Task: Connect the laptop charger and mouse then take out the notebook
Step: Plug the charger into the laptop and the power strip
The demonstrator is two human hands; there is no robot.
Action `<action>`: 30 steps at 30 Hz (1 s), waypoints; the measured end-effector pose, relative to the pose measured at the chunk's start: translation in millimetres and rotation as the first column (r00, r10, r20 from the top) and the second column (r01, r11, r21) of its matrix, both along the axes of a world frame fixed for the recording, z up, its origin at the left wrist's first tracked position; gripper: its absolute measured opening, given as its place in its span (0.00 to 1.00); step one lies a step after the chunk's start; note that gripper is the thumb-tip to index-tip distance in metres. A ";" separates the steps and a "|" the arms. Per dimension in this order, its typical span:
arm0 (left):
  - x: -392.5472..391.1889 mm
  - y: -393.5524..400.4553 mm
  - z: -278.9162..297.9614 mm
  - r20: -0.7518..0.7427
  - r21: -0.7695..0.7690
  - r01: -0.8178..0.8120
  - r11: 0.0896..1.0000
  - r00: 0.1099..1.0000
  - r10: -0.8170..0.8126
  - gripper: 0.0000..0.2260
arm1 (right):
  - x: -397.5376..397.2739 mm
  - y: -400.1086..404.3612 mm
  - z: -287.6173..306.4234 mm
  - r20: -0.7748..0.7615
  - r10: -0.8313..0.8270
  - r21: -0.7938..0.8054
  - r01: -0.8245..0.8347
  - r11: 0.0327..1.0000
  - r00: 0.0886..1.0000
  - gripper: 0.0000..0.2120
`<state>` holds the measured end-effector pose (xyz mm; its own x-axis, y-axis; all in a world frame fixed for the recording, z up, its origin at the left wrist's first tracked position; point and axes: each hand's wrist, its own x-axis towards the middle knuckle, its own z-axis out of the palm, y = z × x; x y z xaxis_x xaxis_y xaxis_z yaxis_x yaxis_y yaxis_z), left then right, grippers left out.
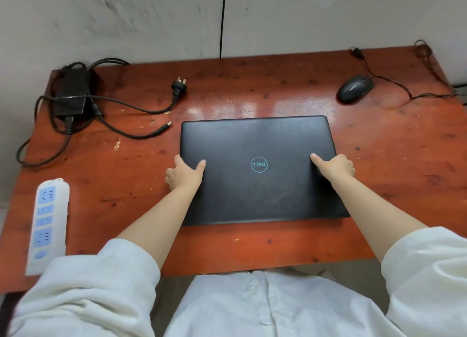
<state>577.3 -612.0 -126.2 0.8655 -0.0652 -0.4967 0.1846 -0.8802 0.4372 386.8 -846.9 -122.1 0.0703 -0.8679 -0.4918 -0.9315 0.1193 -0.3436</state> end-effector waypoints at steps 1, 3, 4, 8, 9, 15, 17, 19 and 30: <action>0.0 0.2 1.1 -0.007 0.004 0.008 1.000 1.000 -0.008 0.33 | -0.3 -1.0 -0.5 -0.002 0.010 0.002 -0.010 1.000 1.000 0.35; 0.0 1.1 1.8 -0.024 -0.002 0.013 1.000 1.000 -0.013 0.33 | -1.4 -1.9 -2.2 0.004 0.020 -0.021 -0.020 1.000 1.000 0.34; -0.8 2.1 1.8 -0.033 -0.006 0.008 1.000 0.999 -0.008 0.33 | -2.0 -1.6 -2.8 0.006 0.021 -0.034 -0.021 0.999 1.000 0.34; -2.2 2.7 2.3 -0.045 0.006 0.009 1.000 0.999 -0.009 0.33 | -3.1 -1.4 -1.1 0.002 0.035 -0.045 -0.035 0.998 0.999 0.33; -2.0 2.7 2.9 -0.046 0.011 0.017 1.000 0.999 -0.016 0.33 | -3.4 -1.9 -0.3 0.000 0.037 -0.042 -0.037 0.998 0.999 0.33; 2.9 6.0 7.3 -0.042 0.066 0.118 0.991 0.992 -0.115 0.31 | 19.1 16.3 10.6 -0.105 0.106 -0.154 -0.122 0.981 0.989 0.29; 11.5 9.5 11.6 0.010 0.145 0.195 0.970 0.980 -0.198 0.26 | 40.6 34.7 10.7 -0.112 0.320 -0.240 -0.338 0.910 0.941 0.26; 23.8 15.2 16.4 0.076 0.209 0.246 0.946 0.961 -0.266 0.22 | 69.9 55.3 9.1 -0.089 0.512 -0.226 -0.517 0.825 0.855 0.24; 130.6 42.8 6.3 0.229 0.330 0.522 0.787 0.764 -0.603 0.16 | 187.0 143.3 -20.2 -0.147 0.761 -0.235 -0.769 0.594 0.632 0.27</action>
<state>707.9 -569.2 -119.9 0.8159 -0.5071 -0.2779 -0.4838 -0.8618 0.1524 573.8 -703.6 -142.2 0.7573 -0.5906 -0.2788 -0.6491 -0.7276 -0.2218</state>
